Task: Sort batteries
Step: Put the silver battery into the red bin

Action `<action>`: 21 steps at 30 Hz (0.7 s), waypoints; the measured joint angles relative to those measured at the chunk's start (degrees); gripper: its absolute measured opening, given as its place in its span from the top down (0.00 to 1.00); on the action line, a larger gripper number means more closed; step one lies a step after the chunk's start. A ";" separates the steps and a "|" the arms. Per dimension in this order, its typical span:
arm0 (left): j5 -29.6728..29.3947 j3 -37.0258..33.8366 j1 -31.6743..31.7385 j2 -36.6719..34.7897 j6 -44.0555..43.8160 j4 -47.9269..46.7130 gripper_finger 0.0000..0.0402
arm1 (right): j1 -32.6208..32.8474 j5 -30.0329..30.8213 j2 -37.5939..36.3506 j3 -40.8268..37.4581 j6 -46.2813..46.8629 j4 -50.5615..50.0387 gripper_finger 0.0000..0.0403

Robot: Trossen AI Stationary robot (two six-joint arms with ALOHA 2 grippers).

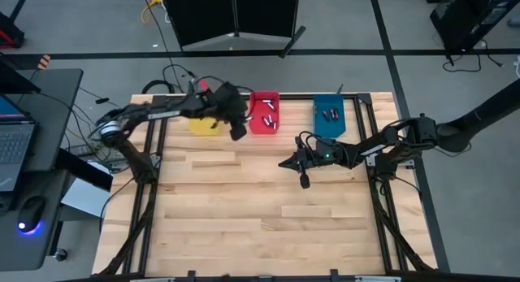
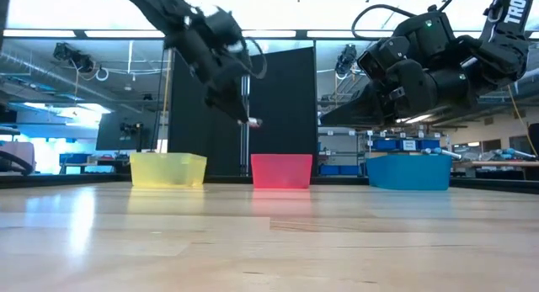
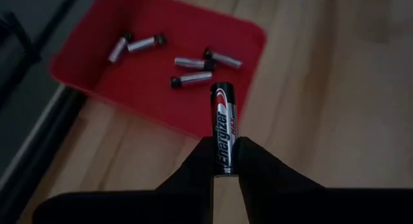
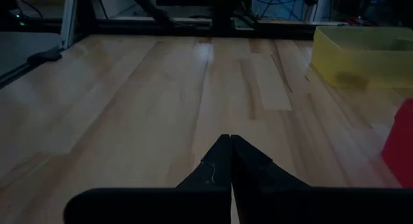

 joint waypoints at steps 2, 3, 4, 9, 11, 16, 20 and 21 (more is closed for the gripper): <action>1.46 2.36 1.72 4.08 0.95 -0.20 0.87 | 0.00 0.02 0.00 0.00 0.00 -0.12 0.98; 1.58 3.58 2.44 6.09 1.59 -0.50 0.87 | 0.00 0.02 0.00 0.00 0.00 -0.21 0.98; 1.77 5.04 3.05 8.20 2.22 -0.82 0.87 | 0.00 0.02 0.00 0.00 0.00 -0.24 0.98; 2.79 15.40 6.10 18.63 6.94 -5.55 0.87 | 0.00 0.02 0.00 0.00 0.00 -0.57 0.98; 3.19 20.53 6.99 22.46 8.90 -8.96 0.87 | 0.00 0.02 0.00 0.00 0.00 -0.72 0.98; 3.75 32.01 8.38 29.83 11.99 -15.55 0.87 | -0.04 0.02 0.00 0.00 -0.09 -0.94 0.98; 5.91 36.80 8.45 33.57 12.21 -16.52 0.87 | -0.04 0.02 0.00 0.00 -0.21 -0.97 0.98; 6.33 37.40 8.41 34.24 12.41 -16.54 0.87 | -0.04 0.02 0.00 0.00 -0.24 -0.98 0.98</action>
